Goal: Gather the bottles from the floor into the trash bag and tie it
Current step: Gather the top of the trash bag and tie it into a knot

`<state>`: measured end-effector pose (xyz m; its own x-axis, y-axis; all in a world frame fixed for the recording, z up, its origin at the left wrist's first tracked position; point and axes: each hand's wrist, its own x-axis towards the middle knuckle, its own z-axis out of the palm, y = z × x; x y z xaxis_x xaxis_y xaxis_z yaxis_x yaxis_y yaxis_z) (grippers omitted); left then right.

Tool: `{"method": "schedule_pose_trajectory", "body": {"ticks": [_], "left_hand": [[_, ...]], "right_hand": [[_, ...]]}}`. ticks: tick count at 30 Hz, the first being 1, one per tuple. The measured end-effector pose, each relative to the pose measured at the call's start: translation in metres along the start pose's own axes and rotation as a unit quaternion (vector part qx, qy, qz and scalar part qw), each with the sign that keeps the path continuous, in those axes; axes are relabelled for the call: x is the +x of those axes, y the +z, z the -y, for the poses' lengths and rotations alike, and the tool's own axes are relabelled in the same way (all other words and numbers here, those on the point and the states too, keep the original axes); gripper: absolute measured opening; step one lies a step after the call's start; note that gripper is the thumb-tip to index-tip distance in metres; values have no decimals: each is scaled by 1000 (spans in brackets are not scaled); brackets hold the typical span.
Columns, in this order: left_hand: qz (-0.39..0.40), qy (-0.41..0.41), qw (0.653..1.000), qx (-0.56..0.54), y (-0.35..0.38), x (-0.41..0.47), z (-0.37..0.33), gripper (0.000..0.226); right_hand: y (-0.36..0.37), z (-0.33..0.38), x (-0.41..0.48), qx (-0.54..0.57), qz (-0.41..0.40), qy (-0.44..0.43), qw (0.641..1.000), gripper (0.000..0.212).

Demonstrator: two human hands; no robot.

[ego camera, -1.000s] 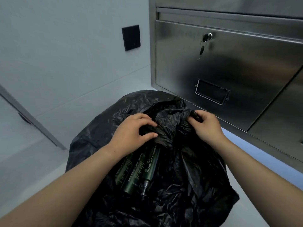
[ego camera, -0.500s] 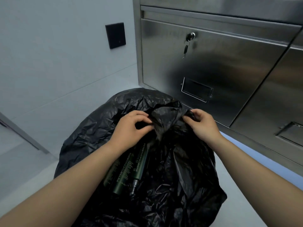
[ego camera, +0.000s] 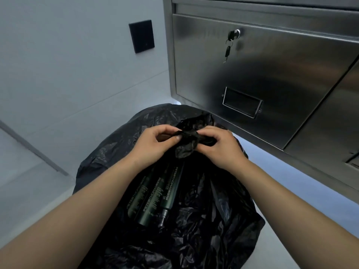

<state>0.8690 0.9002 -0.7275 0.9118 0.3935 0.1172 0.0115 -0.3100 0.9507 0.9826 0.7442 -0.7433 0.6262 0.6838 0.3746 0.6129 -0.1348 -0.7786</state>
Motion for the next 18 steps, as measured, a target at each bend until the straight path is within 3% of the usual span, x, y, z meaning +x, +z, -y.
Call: {"method": "schedule_pose_trajectory", "body": {"ticks": [3,5,9,11,16,18], "left_hand": [[2,-31,999,-20,-9,-14,4,27],[-2,-39,998,-45,-10,-21,3,16],[-18,-35,999,4,9,-29,2,45],[-29,-6,999,31,26,-28,7,31],[-105,-45,993,6,42,-20,14,18],[-105,-55,993,8,41,-23,13,18]], "right_hand": [[12,-13,1,54,-3,57,997,13],[17,-17,-3,73,27,72,994,11],[23,-21,-14,85,53,79,992,12],[22,-25,-19,89,62,79,991,13],[20,-36,-34,124,70,31,989,56],[29,-32,-35,135,76,10,988,59]]}}
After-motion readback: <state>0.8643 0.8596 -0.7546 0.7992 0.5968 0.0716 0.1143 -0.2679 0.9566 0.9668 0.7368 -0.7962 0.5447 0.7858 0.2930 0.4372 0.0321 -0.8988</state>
